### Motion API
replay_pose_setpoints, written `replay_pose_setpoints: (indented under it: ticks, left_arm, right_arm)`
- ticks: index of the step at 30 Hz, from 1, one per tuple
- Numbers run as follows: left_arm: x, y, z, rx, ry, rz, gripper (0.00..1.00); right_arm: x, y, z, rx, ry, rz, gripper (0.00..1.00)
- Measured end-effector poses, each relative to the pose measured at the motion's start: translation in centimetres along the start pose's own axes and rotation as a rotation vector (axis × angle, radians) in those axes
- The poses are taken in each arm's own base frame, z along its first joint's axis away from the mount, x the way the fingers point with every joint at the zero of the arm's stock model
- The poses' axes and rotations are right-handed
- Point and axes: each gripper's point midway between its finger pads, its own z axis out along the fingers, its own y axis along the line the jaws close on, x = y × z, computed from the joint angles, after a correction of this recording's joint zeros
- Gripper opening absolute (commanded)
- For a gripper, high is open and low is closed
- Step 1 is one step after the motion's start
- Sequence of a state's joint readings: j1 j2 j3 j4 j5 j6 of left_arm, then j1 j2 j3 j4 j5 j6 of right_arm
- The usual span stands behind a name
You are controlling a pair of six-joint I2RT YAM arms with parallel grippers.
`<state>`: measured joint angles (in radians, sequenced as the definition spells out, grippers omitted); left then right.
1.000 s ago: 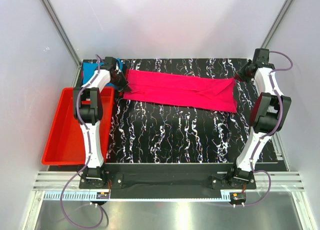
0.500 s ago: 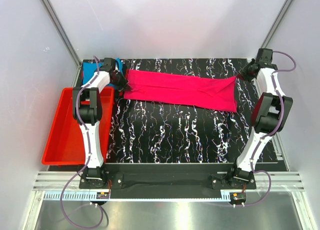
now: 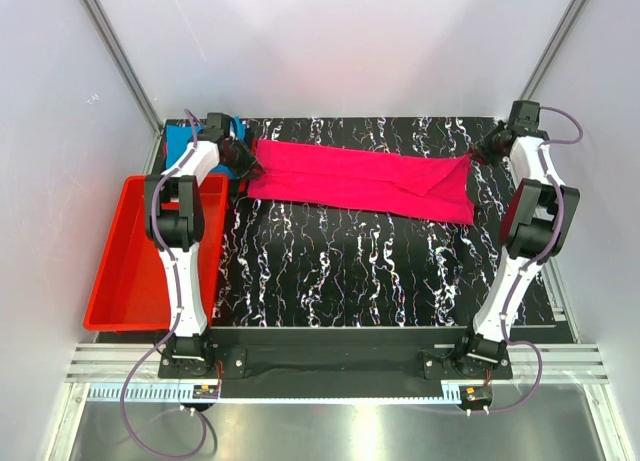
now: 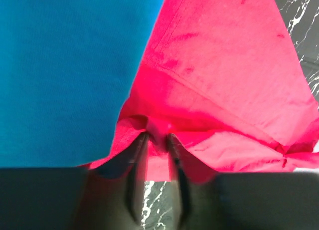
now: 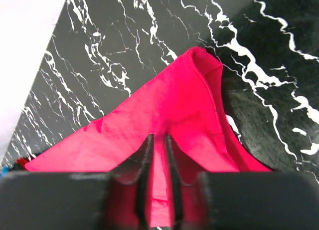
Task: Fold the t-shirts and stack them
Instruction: Fold the tshirt
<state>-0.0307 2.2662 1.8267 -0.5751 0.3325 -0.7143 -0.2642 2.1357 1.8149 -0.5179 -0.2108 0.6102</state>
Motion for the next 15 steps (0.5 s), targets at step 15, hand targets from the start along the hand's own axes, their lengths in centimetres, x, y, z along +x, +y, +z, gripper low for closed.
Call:
replay_pose_setpoints:
  ticks: [15]
  left_arm:
    - [-0.3, -4.6, -9.0, 0.047, -0.148, 0.240, 0.48]
  right_arm:
    - [3.0, -2.0, -5.0, 0.095, 0.060, 0.033, 0.50]
